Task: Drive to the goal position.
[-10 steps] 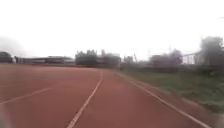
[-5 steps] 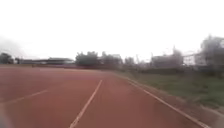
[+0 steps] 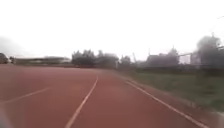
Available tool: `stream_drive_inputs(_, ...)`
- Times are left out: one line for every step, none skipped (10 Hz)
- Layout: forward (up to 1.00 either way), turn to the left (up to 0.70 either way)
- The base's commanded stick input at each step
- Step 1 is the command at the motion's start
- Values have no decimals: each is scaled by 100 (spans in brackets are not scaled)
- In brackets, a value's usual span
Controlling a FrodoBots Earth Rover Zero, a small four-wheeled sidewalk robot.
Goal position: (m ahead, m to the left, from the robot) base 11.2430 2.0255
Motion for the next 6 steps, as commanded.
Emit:
stream_drive_inputs(70, 5)
stream_drive_inputs(70, 4)
stream_drive_inputs(70, 1)
stream_drive_inputs(70, 1)
stream_drive_inputs(70, 2)
stream_drive_inputs(70, 1)
